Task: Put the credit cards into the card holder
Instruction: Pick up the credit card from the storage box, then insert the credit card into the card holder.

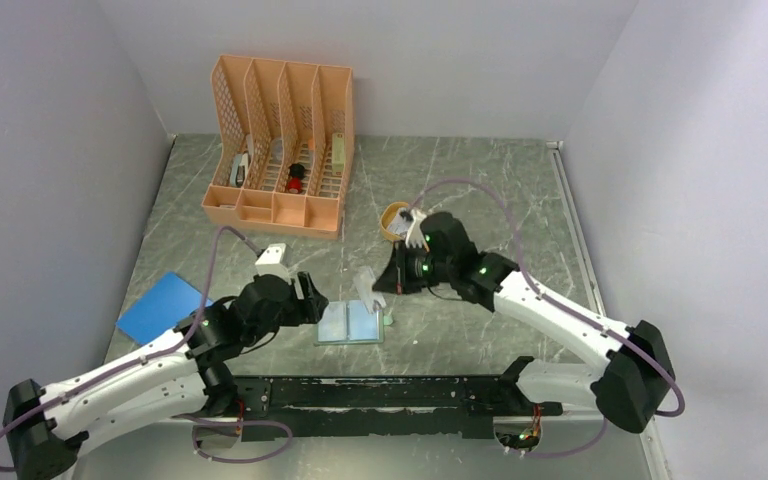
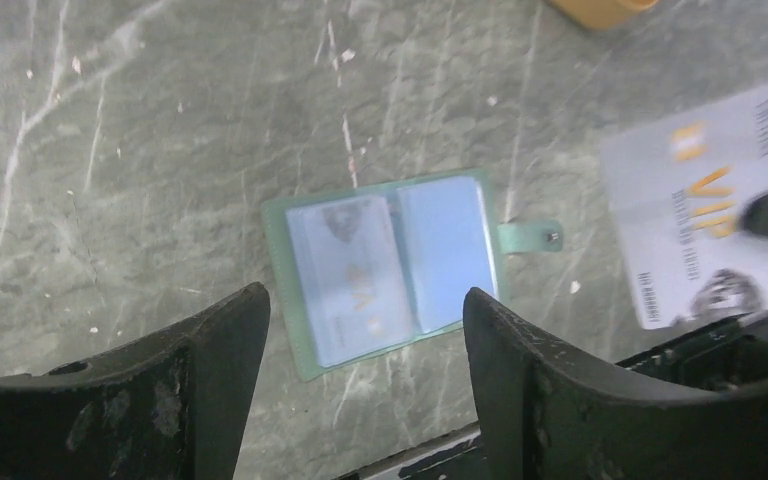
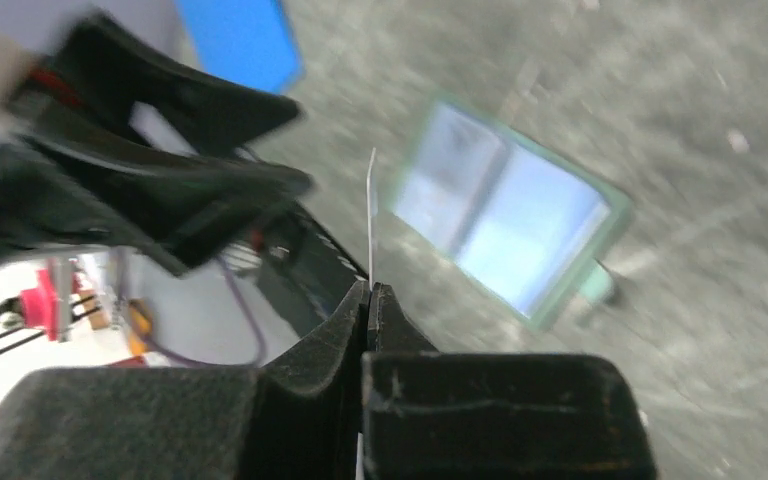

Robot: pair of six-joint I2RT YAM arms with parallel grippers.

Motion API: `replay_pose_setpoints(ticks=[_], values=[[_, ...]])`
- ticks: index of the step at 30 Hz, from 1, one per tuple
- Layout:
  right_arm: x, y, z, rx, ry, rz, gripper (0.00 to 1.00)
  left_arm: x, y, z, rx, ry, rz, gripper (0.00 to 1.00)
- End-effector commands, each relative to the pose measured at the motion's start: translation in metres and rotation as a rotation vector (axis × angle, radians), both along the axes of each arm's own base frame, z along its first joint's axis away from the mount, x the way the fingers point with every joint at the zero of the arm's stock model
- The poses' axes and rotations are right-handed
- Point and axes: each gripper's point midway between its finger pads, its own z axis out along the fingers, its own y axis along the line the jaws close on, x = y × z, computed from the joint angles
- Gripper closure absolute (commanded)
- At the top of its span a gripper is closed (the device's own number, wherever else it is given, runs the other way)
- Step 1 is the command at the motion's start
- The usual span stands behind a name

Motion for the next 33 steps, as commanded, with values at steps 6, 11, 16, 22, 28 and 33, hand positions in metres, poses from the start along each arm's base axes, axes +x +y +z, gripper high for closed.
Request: replay_pose_setpoints(ticks=[6,11,16,22,28,33], values=[[-0.018,-0.003,-0.079,0.015,0.132,0.004,1.0,0.01,-0.015,-0.034,0.029,0.073,0.031,0.31],[-0.021,0.009,-0.094,0.093,0.212,-0.005,1.0,0.01,0.002,-0.061,0.118,0.13,0.119,0.4],[-0.019,0.015,-0.112,0.097,0.255,-0.023,1.0,0.003,0.016,-0.081,0.163,0.183,0.168,0.57],[-0.018,0.018,-0.128,0.076,0.274,-0.043,1.0,-0.003,0.02,-0.093,0.143,0.209,0.173,0.72],[-0.022,0.019,-0.144,0.069,0.314,-0.067,1.0,-0.01,0.024,-0.108,0.162,0.251,0.174,0.83],[-0.024,0.021,-0.15,0.056,0.326,-0.064,1.0,-0.014,0.025,-0.117,0.175,0.273,0.165,0.9]])
